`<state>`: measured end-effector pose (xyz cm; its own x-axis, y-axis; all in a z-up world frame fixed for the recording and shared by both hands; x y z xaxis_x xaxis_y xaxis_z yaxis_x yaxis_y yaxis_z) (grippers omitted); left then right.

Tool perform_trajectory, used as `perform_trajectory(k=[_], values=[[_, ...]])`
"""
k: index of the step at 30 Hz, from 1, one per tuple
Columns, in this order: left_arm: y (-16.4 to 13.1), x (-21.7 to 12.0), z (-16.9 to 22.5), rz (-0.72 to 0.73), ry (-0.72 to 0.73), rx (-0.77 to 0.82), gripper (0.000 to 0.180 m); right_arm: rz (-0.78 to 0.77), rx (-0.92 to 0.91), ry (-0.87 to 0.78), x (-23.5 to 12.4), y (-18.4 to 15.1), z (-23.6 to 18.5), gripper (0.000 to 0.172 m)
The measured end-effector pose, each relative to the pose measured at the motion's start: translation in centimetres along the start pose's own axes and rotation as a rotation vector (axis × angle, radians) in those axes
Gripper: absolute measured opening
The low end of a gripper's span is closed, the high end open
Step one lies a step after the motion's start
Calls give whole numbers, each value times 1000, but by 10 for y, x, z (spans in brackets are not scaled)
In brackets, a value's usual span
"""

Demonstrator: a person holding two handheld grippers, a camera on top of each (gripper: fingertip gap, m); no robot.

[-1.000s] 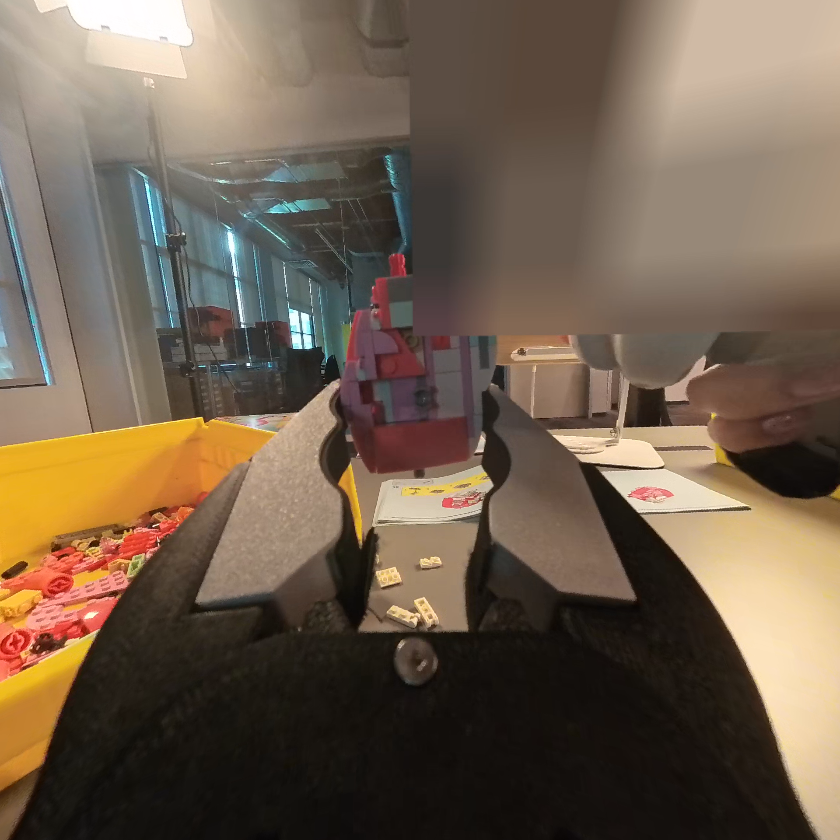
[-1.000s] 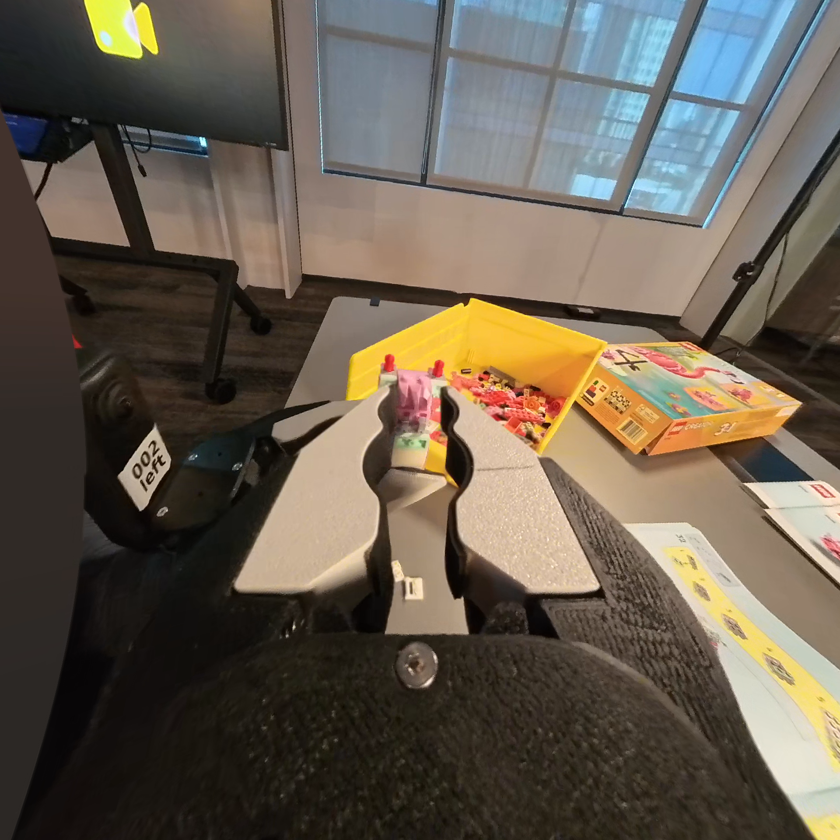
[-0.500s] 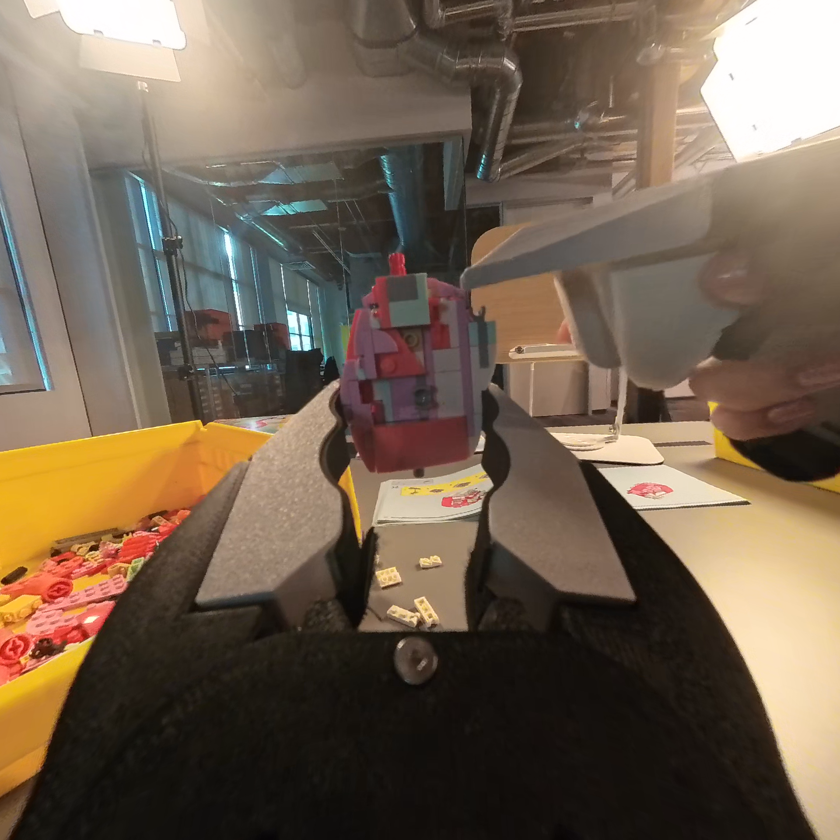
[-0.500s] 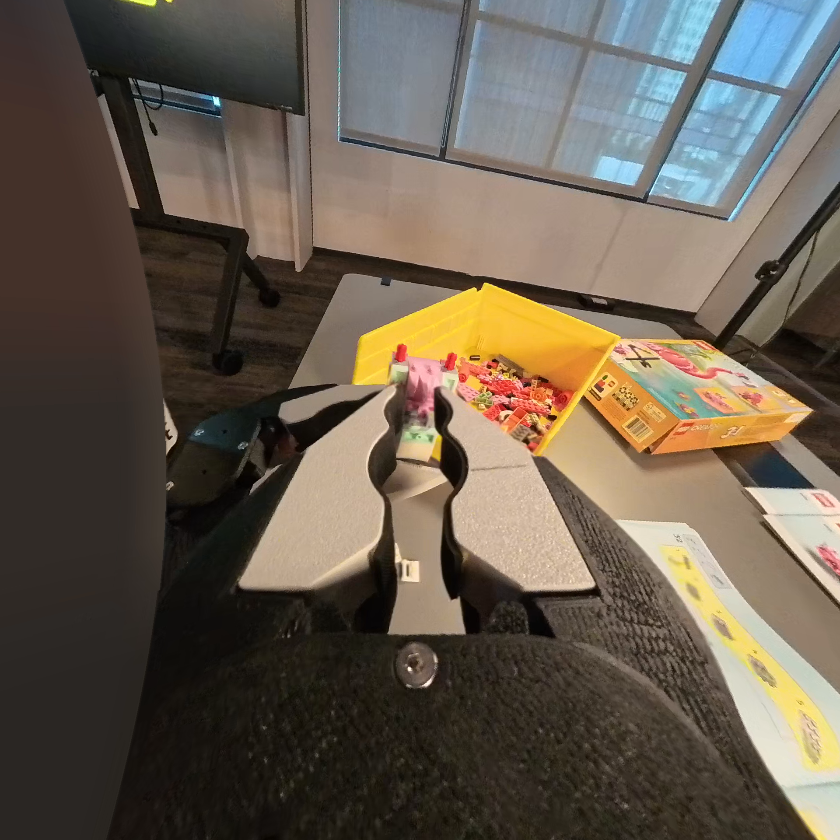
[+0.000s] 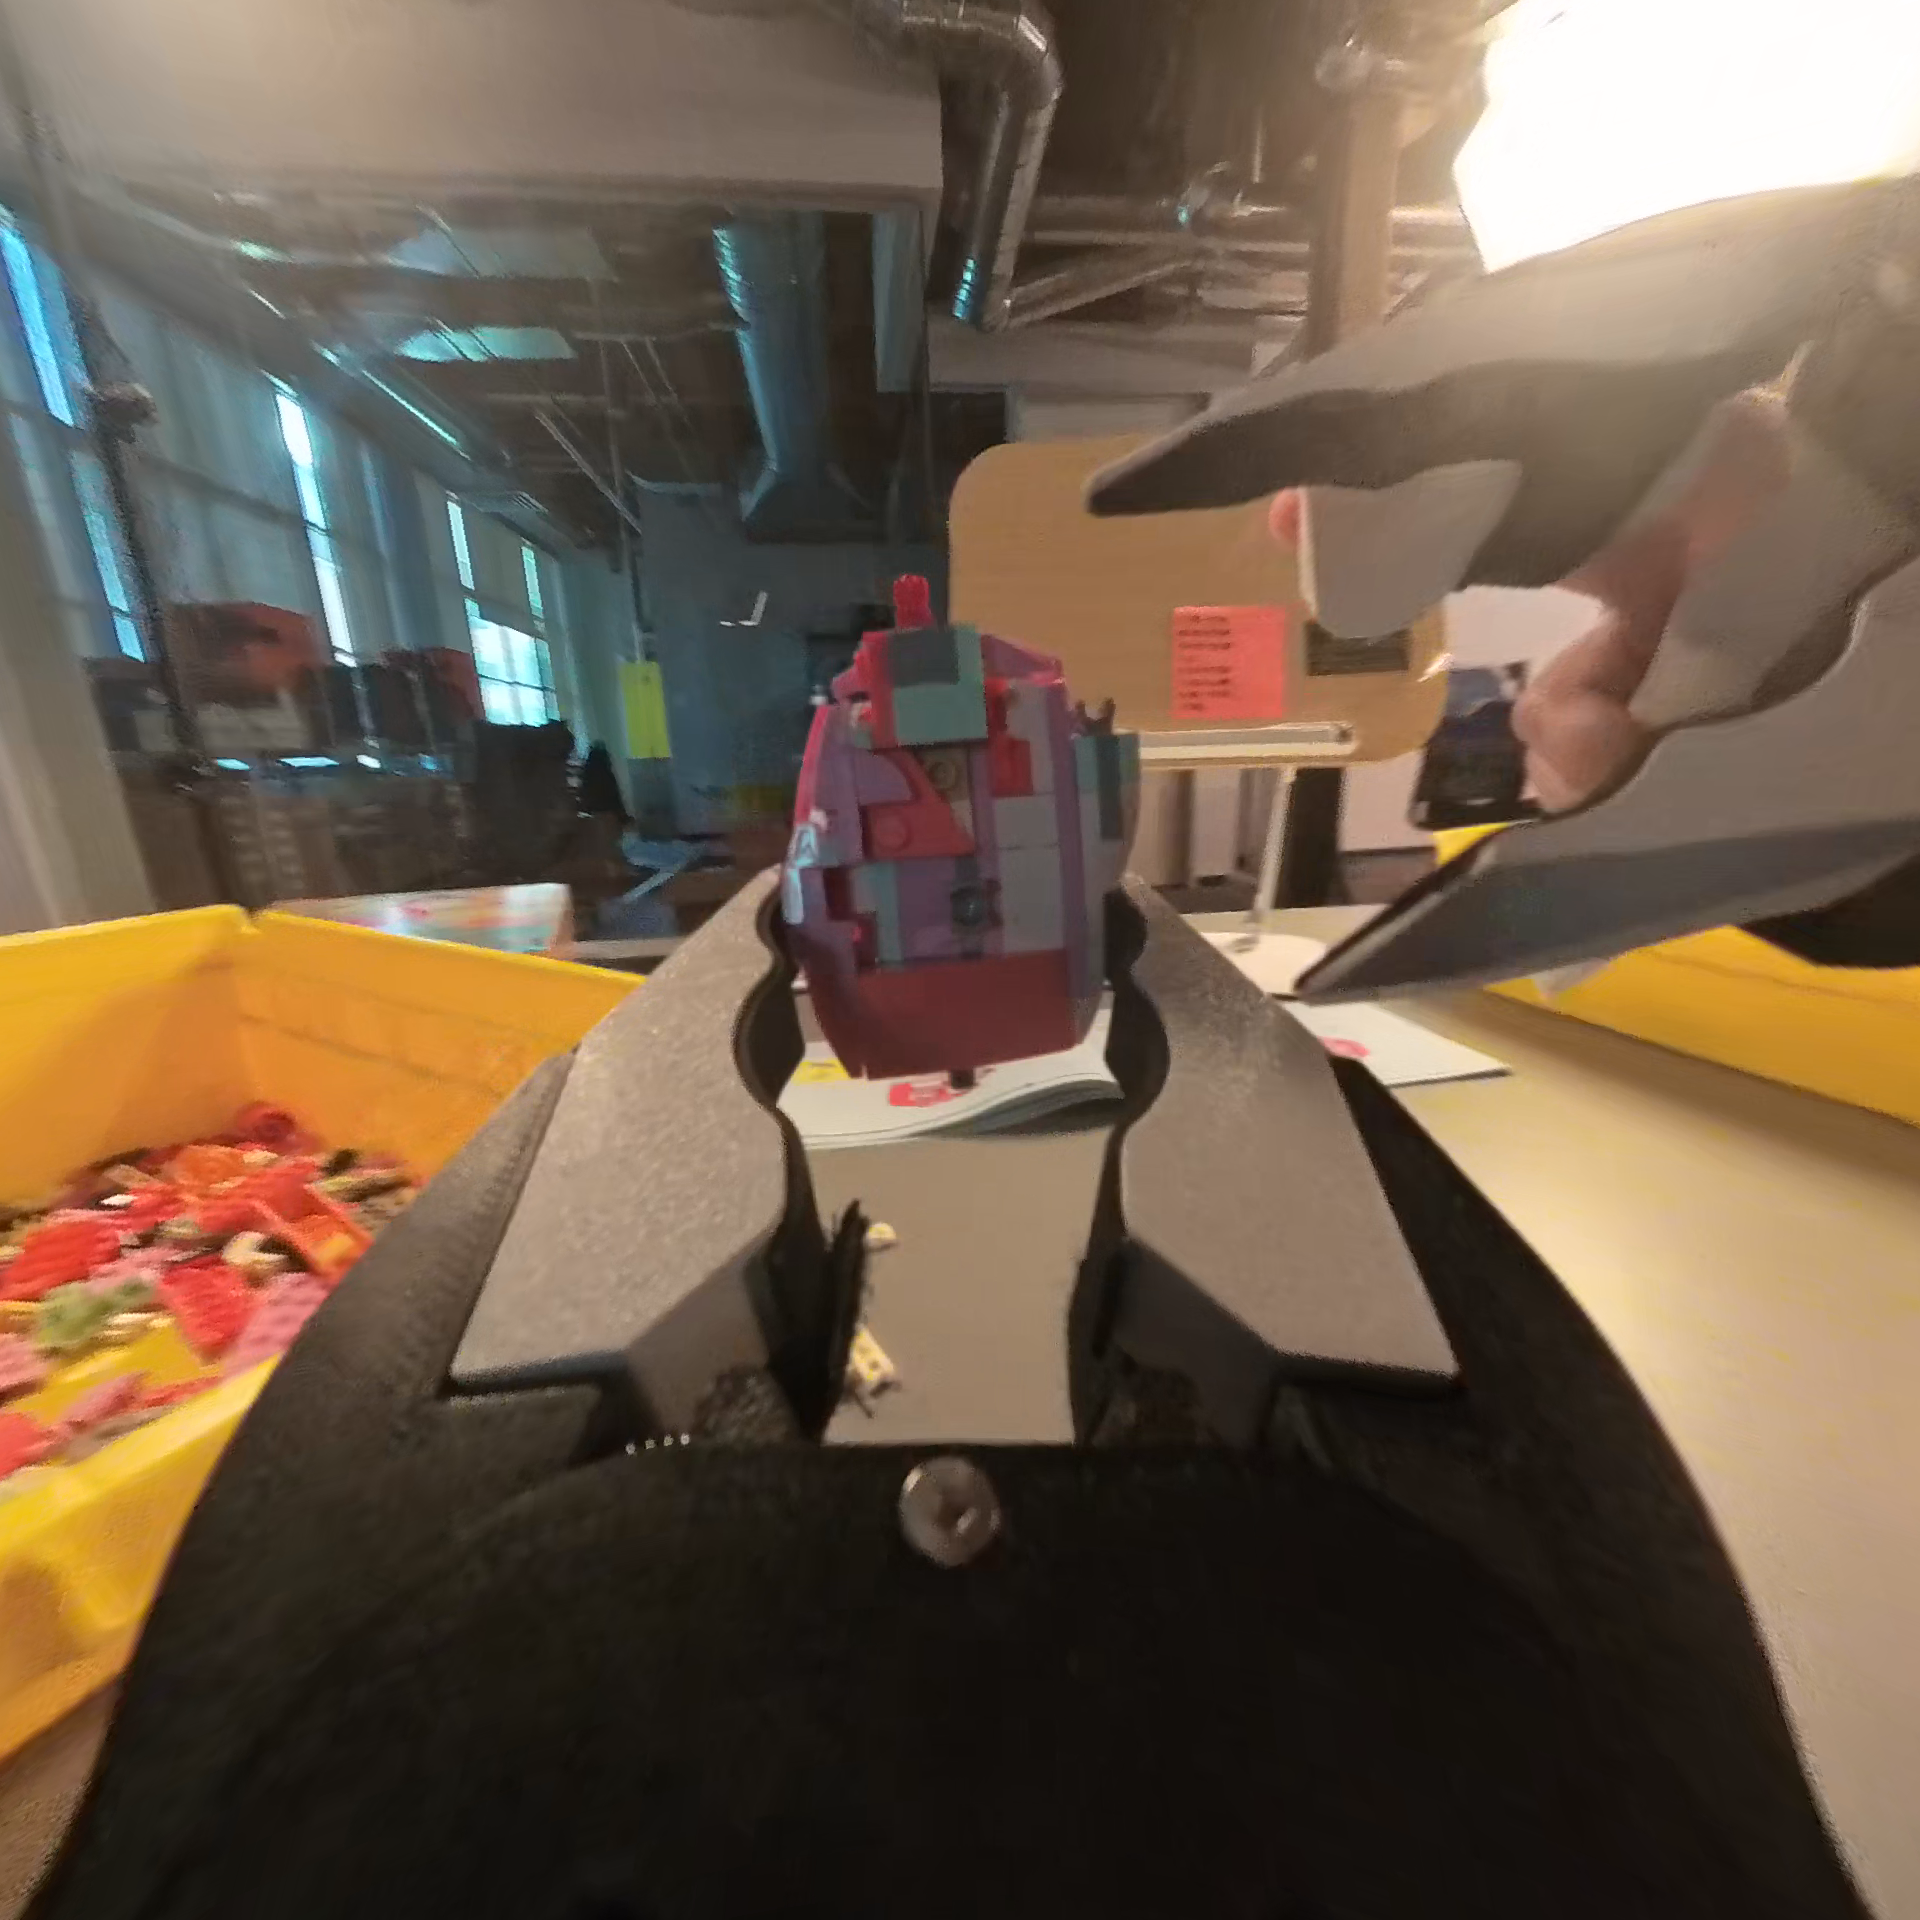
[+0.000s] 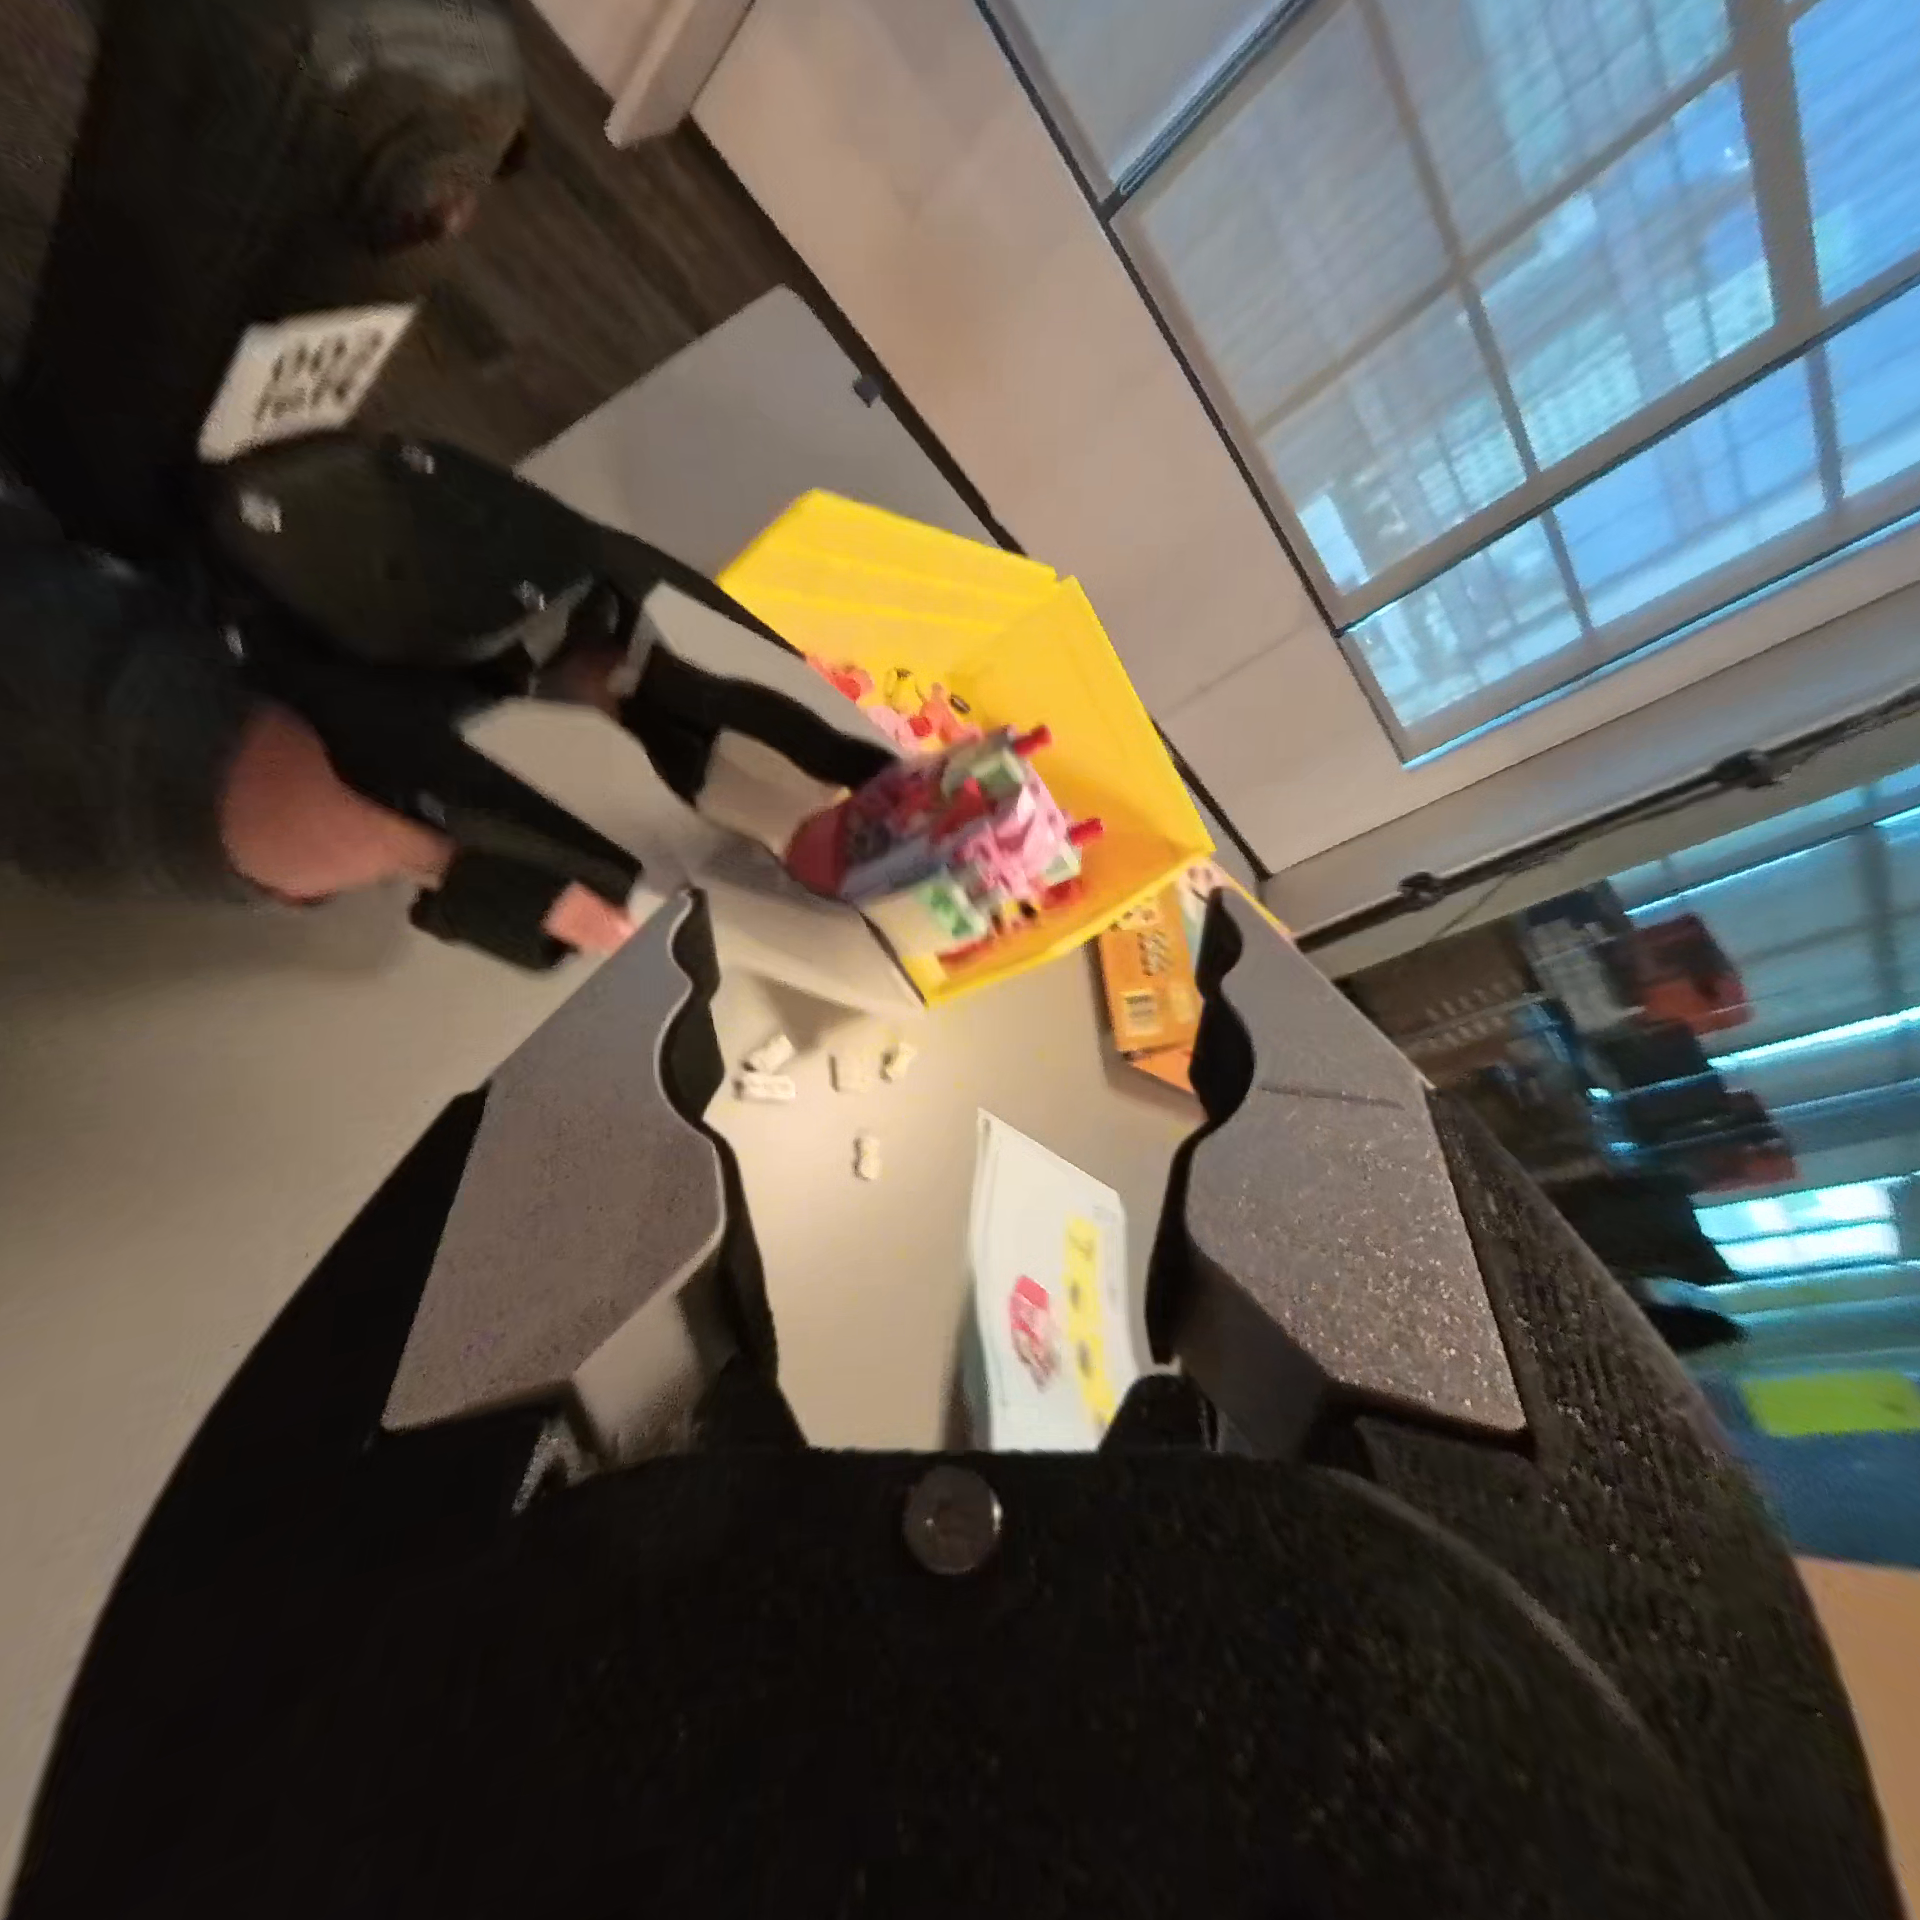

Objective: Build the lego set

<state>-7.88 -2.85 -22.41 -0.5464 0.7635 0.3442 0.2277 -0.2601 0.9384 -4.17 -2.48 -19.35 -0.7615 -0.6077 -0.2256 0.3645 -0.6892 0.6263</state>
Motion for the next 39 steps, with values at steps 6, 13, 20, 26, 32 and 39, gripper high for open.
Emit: perform_trajectory(k=[6,13,20,26,32,39], values=[[0,2,19,-5,-221,-204,57,-182,-286,-67,-13,-24,2,109],[-3,1,41,-36,-303,-148,57,-194,-489,-91,4,-27,-19,113],[-3,-2,50,-35,-348,-106,57,-160,-471,-71,4,-26,-24,92],[-1,-4,53,-26,-348,-50,56,-127,-483,-74,-2,-21,-24,77],[-4,-5,52,-43,-340,-39,56,-128,-495,-66,-2,-23,-26,75],[-10,-4,50,-83,-326,-31,56,-164,-530,-51,0,-29,-27,74]])
Point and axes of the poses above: each gripper's, where its closed fingertips meet, x out along the fingers, y out of its top, z = x × y across the jaws, the point moved 1 cm from there along -x, back along the fingers, and after that the axes turned 2 degrees about z, right-handed, at the moved point
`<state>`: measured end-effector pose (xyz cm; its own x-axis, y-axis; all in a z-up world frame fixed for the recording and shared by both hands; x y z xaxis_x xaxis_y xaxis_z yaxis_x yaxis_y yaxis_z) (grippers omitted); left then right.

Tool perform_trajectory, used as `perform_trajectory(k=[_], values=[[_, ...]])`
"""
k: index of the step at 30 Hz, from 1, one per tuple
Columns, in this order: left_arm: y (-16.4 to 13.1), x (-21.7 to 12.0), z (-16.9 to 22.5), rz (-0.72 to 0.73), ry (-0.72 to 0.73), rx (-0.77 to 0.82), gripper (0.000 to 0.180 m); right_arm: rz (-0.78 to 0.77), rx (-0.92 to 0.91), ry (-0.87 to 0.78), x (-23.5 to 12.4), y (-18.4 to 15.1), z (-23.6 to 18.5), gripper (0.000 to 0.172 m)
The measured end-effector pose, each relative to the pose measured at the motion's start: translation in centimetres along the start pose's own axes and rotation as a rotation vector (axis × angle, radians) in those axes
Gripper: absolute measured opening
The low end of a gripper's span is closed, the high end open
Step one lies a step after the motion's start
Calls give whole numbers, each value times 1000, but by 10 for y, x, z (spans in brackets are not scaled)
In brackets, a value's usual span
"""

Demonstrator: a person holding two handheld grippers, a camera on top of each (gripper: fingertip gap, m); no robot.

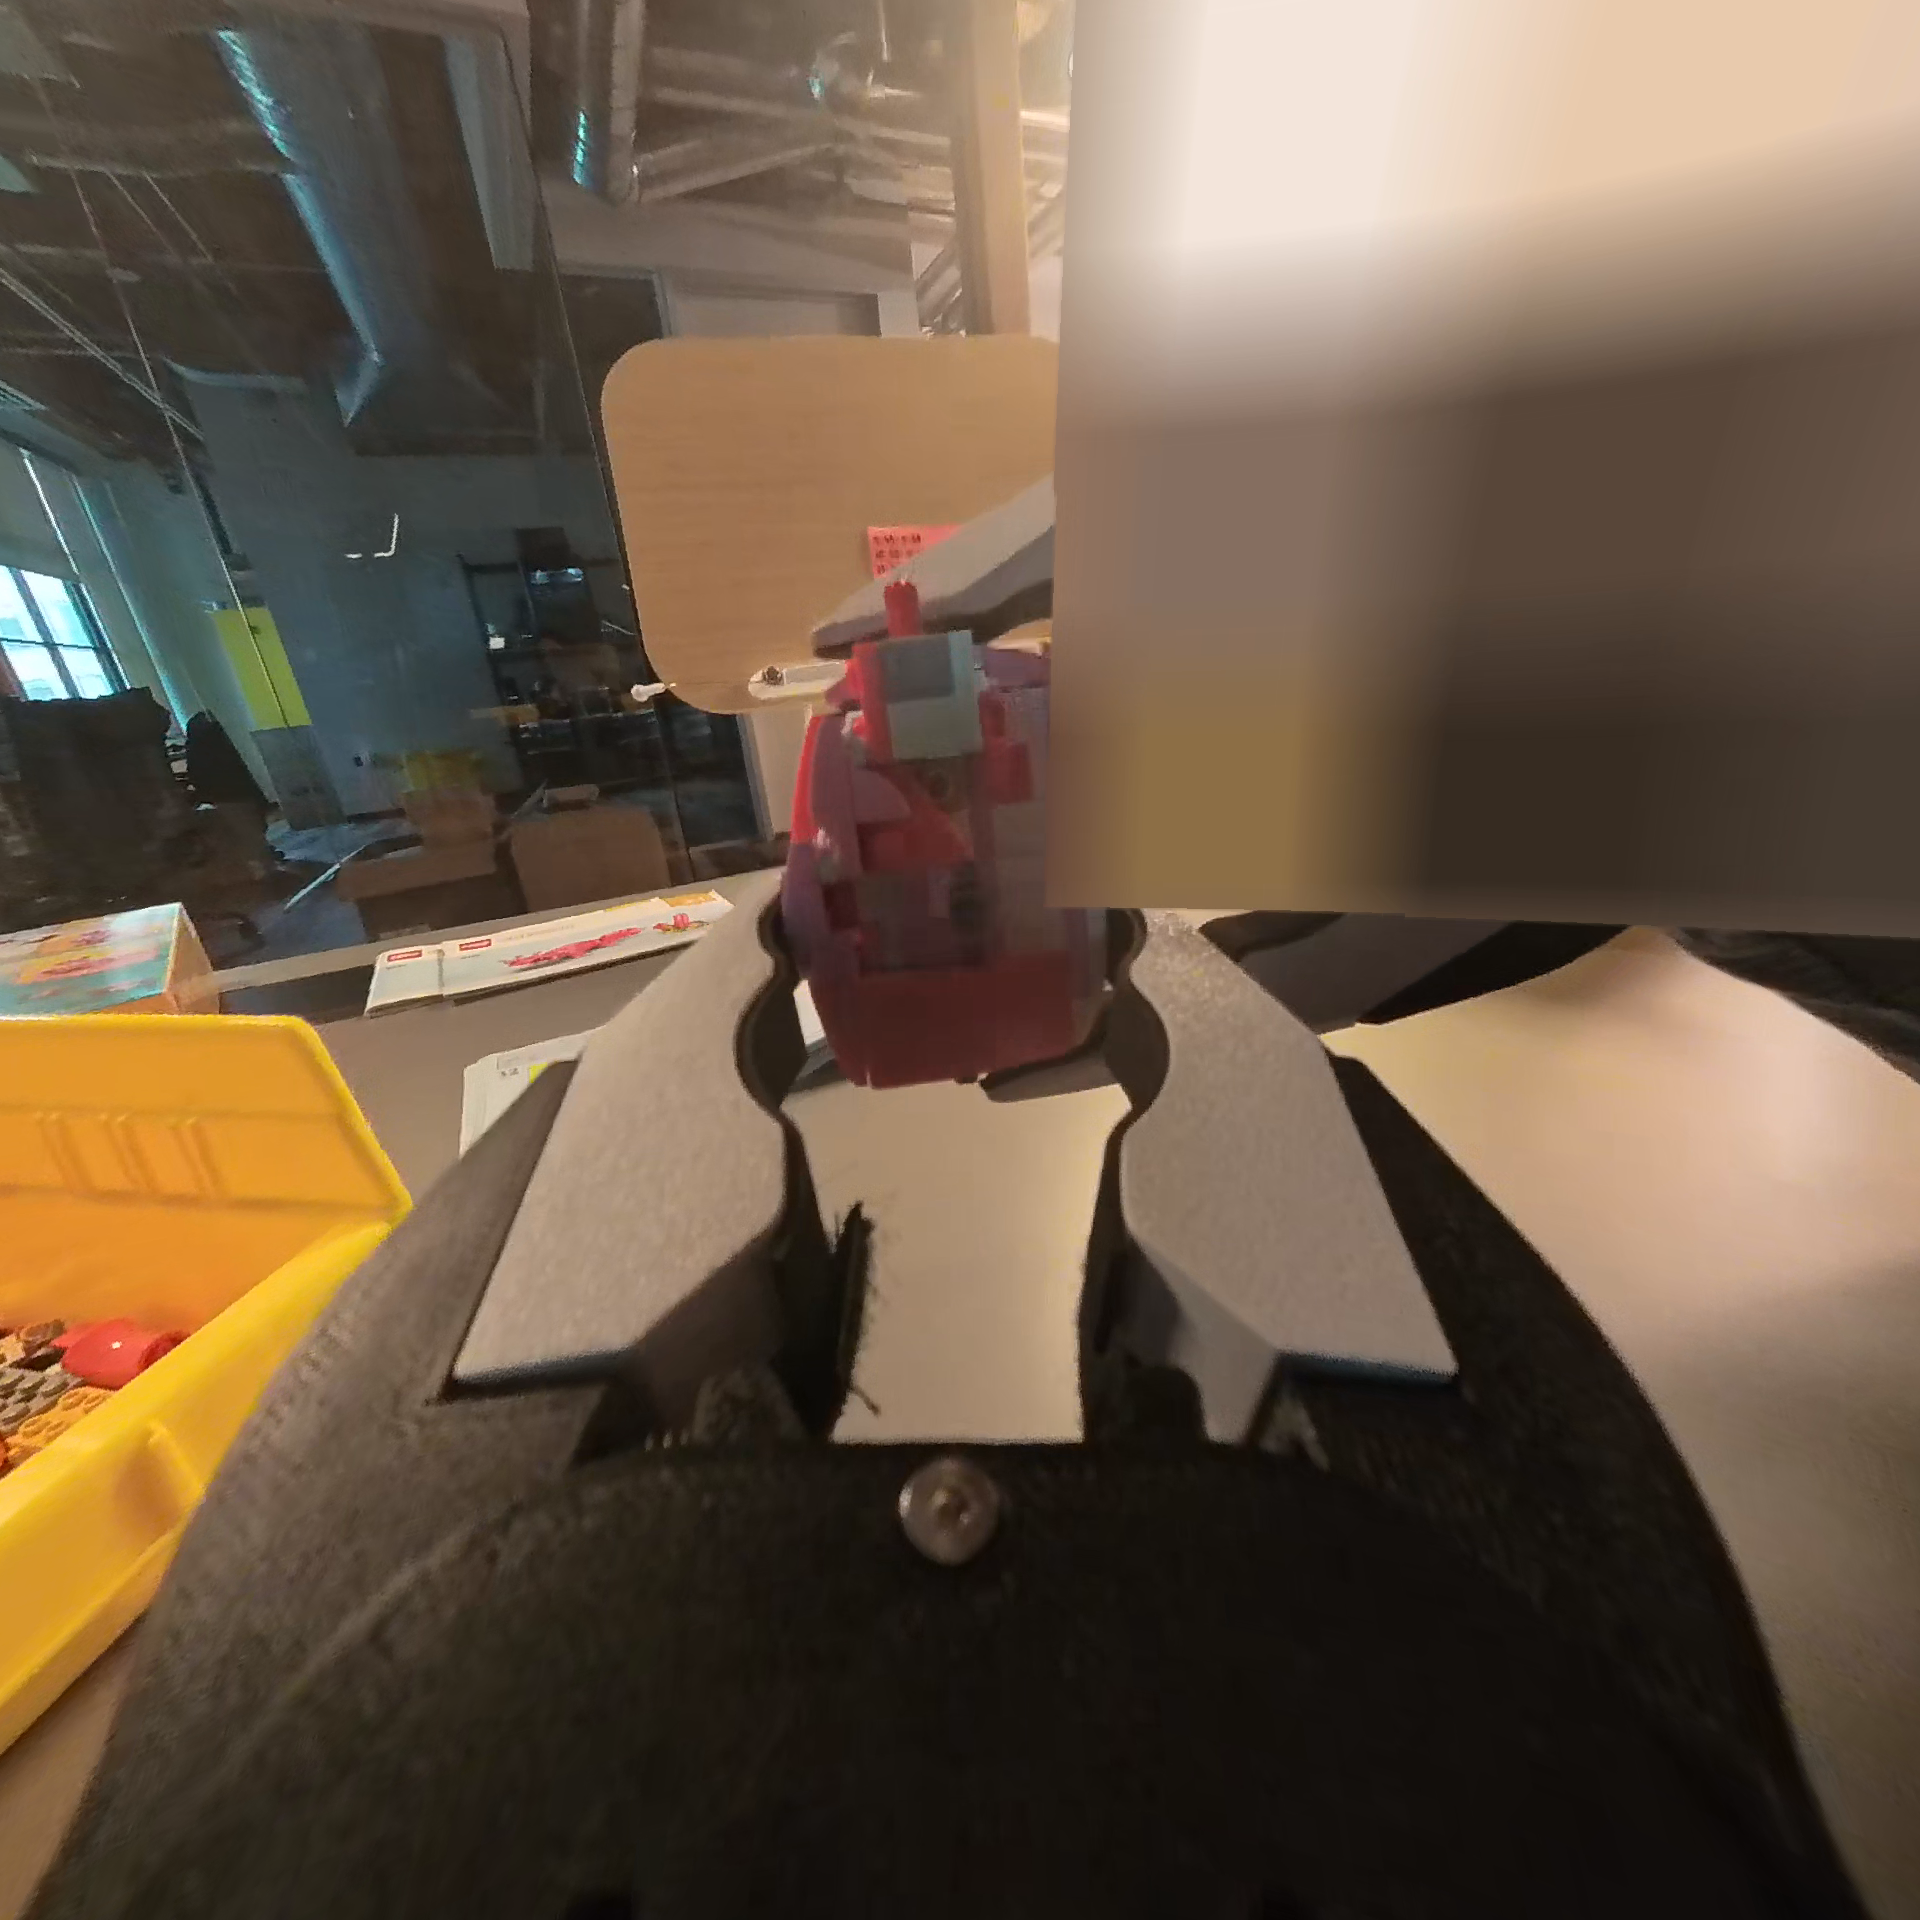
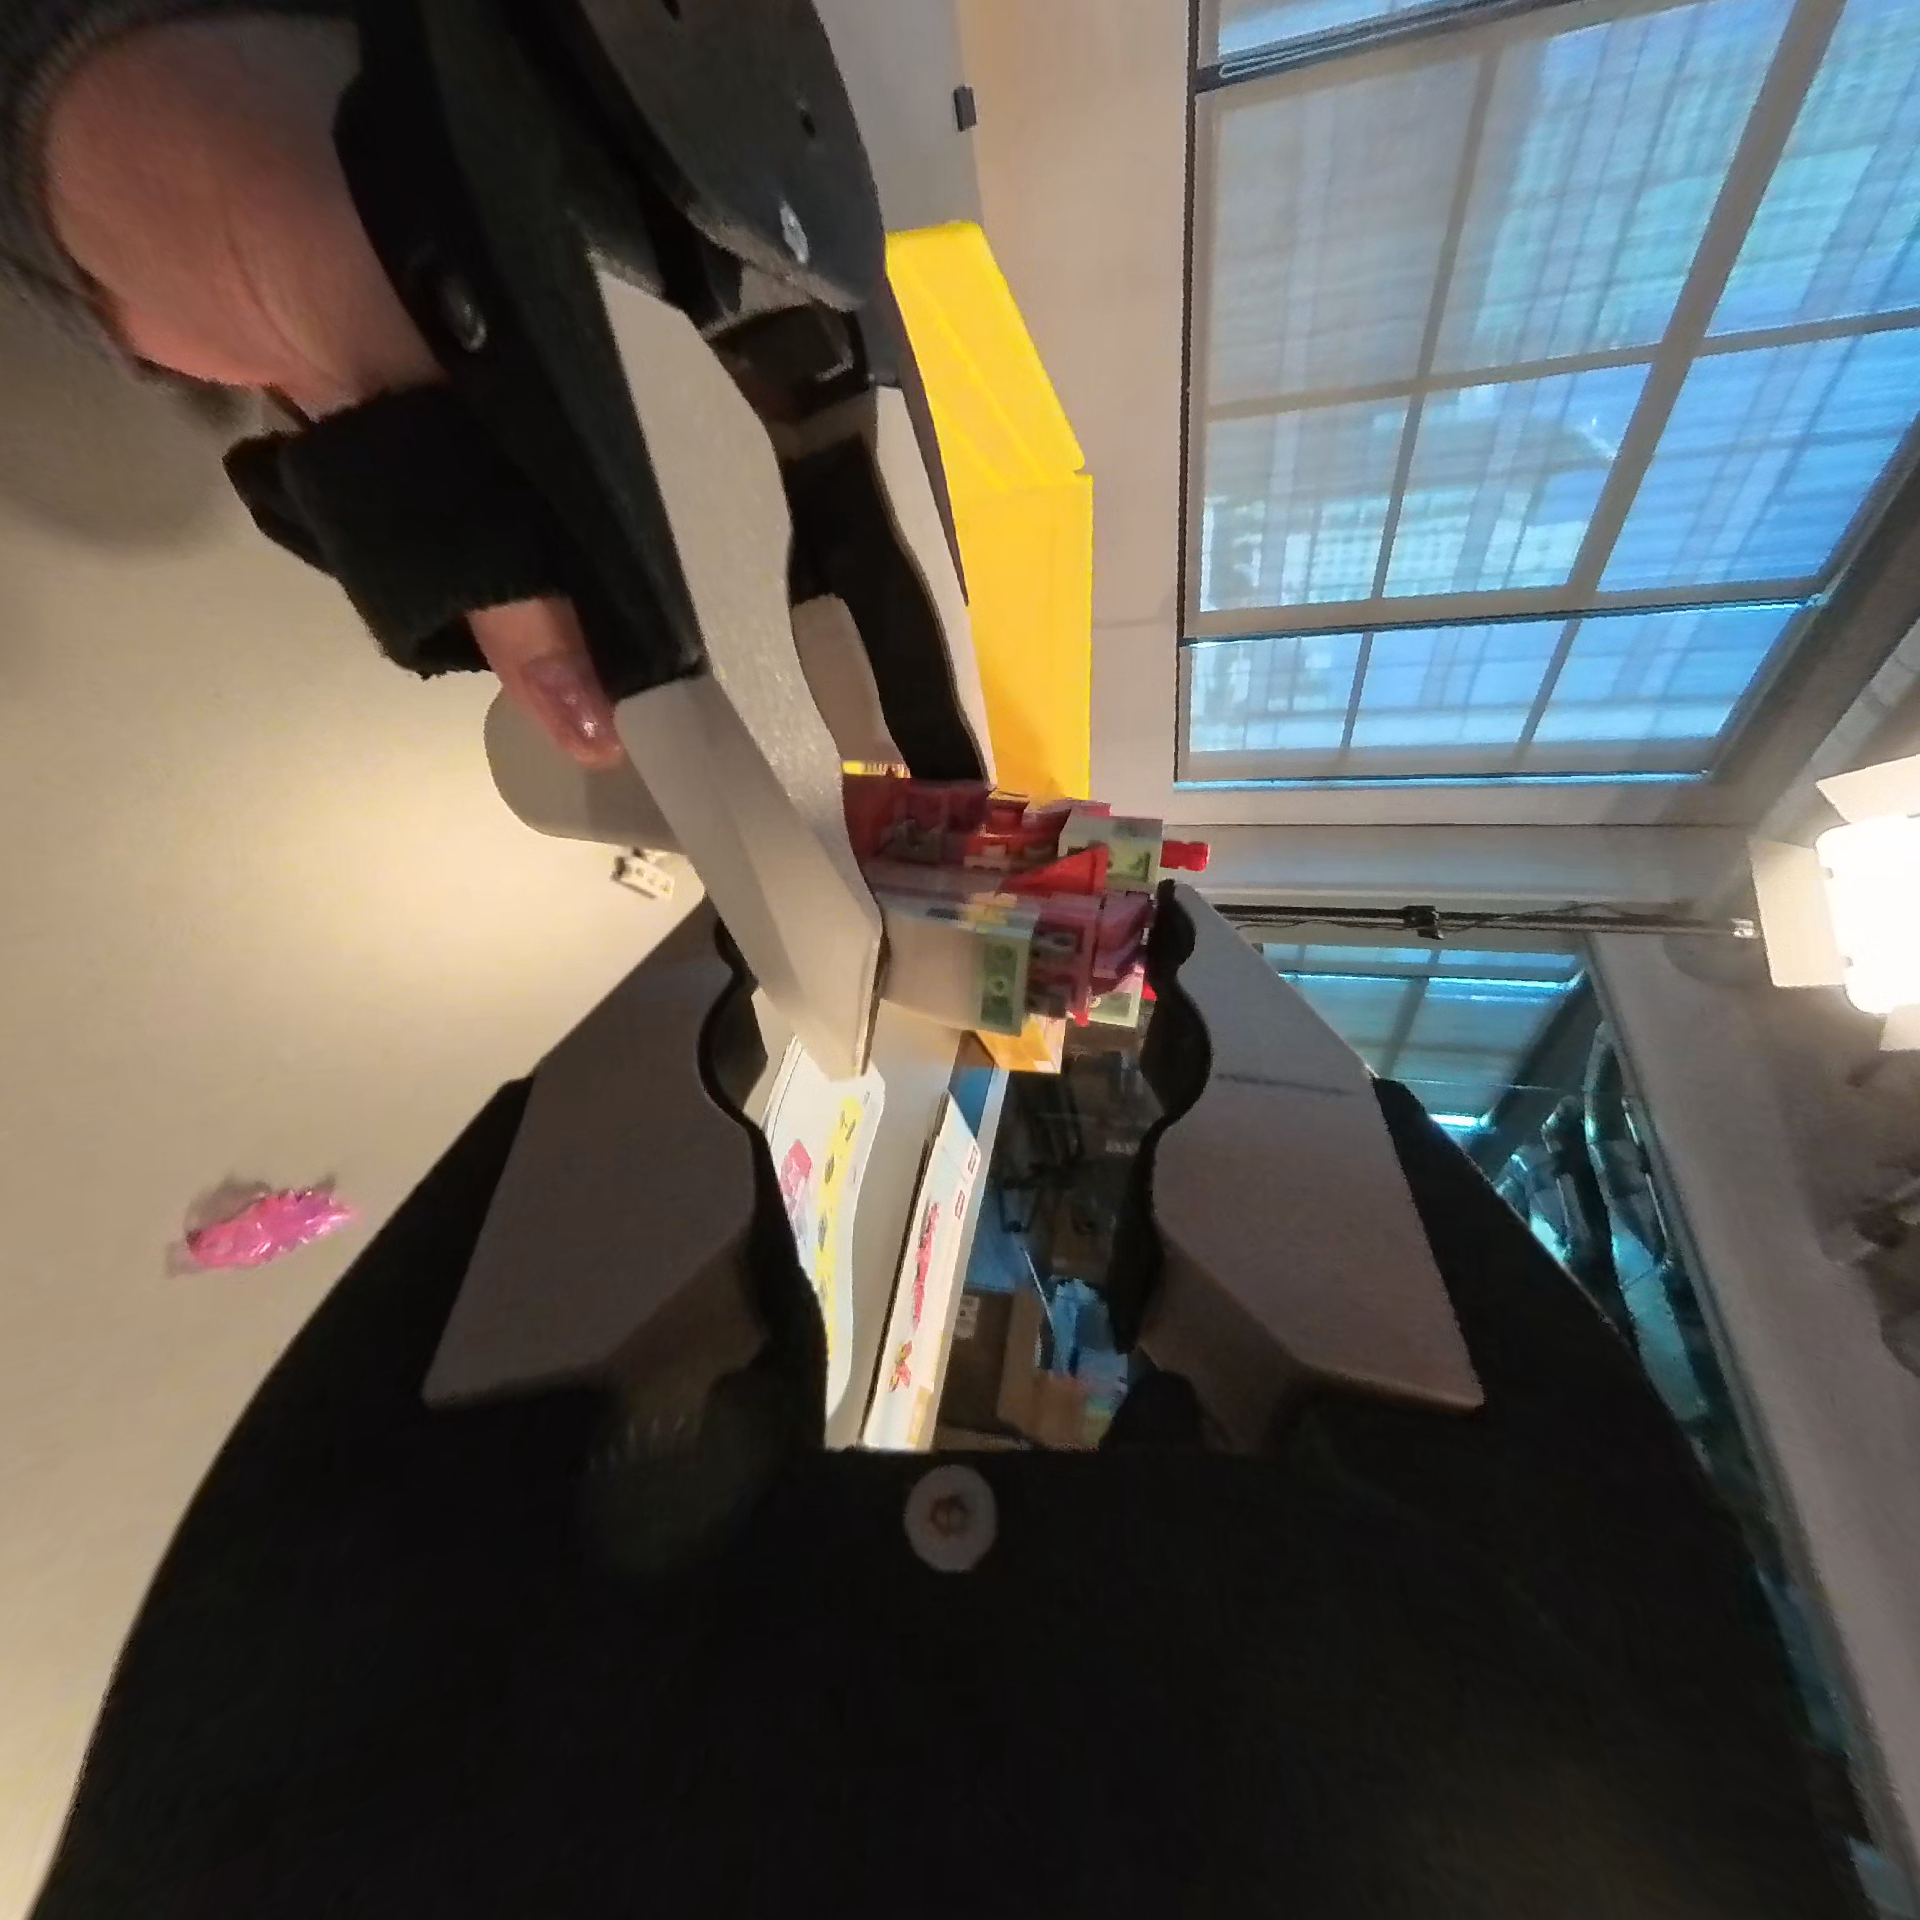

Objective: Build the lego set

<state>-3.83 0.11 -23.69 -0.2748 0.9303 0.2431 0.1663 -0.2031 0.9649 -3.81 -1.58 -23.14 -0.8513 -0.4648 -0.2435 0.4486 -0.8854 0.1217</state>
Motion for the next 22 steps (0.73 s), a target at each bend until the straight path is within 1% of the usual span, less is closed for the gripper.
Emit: perform_trajectory(k=[5,11,14,15,17,18,20,22], values=[[-3,1,1,-20,2,5,56,-21,-26,13,0,-2,-2,74],[-7,5,-1,-33,-40,-96,57,-33,149,53,2,-8,-3,76],[-4,3,-5,-10,-49,-136,57,-14,246,61,0,-6,2,98],[-2,2,-5,1,-62,-157,57,-6,271,64,-2,-6,5,103],[6,-1,-3,48,-142,-204,57,38,314,59,-10,-4,12,106],[13,-4,0,84,-213,-231,57,74,342,52,-15,-2,17,106],[33,-15,10,173,-403,-325,57,196,435,37,-28,10,31,106],[54,-28,20,250,-636,-500,57,362,532,29,-44,26,45,102]])
Point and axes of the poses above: each gripper's, where its closed fingertips meet, x out along the fingers, y out of its top, z = x × y across the jaws, the point moved 1 cm from there along -x, back along the fingers, and after that the axes turned 2 degrees about z, right-handed, at the moved point
